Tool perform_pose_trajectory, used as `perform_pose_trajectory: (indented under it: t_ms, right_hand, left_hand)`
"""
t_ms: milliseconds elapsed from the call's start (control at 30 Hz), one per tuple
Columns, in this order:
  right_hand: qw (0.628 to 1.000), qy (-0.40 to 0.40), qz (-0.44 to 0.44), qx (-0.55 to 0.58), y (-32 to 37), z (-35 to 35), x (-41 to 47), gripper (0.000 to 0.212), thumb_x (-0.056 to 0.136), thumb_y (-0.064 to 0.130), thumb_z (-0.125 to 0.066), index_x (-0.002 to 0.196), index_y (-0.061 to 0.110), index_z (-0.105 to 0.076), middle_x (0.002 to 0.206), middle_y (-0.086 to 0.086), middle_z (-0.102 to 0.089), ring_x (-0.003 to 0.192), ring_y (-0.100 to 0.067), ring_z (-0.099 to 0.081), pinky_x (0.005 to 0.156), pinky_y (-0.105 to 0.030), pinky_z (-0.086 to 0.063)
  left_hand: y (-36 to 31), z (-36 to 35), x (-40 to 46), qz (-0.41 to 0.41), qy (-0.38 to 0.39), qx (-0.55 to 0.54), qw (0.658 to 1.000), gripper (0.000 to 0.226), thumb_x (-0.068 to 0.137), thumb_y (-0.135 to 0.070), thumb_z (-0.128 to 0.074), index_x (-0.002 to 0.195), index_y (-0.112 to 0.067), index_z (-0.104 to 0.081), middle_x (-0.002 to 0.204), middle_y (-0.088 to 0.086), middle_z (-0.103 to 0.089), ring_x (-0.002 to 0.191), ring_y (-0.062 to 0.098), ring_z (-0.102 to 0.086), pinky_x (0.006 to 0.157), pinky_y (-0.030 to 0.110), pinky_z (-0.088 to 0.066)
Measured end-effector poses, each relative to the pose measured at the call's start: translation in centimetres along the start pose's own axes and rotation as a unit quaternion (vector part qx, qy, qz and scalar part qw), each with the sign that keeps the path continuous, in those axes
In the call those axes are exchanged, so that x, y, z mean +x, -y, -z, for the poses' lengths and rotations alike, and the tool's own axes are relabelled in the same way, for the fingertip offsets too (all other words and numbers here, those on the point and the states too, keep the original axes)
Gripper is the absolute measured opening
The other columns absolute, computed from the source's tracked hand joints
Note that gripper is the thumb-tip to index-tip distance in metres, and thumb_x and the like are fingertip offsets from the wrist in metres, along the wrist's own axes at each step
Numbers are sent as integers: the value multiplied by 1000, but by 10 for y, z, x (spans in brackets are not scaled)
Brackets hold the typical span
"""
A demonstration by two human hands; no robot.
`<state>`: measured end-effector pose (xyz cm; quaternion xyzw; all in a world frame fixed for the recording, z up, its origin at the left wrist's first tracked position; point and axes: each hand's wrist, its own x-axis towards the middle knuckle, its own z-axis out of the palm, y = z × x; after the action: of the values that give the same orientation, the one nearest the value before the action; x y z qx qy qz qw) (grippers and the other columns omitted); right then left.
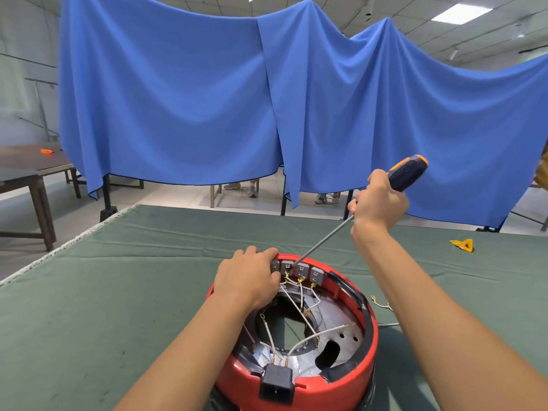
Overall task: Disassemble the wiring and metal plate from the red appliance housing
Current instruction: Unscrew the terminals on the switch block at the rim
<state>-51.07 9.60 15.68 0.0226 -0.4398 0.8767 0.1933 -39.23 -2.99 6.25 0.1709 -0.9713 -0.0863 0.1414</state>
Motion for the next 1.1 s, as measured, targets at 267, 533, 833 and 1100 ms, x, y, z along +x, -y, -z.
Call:
perform_pose_trajectory:
  t_ms: [267,533,833,1100]
  right_hand:
    - [989,-7,-57,-139,-13,-19,20,18,75,15,-54,61,14,-43,47,2,-39,24,-12,-29,31,-13,-26]
    - [994,13,-83,-65,-25,-5,1,20,74,11,-53,59,14,-40,35,9,-32,27,-10,-24,33,-14,-22]
    - [998,-14,1,55,13,20,-16,26,75,6,-52,58,14,-35,35,8,-28,29,-13,-23,36,-16,-23]
    - [998,-34,19,52,7,34,-29,19,80,9,-53,64,12,-43,35,4,-34,29,-18,-35,37,-18,-31]
  left_hand:
    - [0,0,0,-3,-2,0,1000,47,92,-42,-39,138,-37,-34,129,3,-49,119,26,-46,90,39,-39]
    - [1,-1,-1,-6,-8,0,1000,46,92,-42,-38,138,-37,-34,127,3,-50,117,26,-46,88,39,-39]
    - [1,-1,-1,-1,-3,3,1000,48,93,-40,-38,140,-36,-34,131,3,-49,120,26,-45,91,40,-39]
    - [-6,9,-8,-27,-63,-66,995,11,82,-13,-48,83,-23,-52,106,0,-50,103,23,-44,87,34,-37]
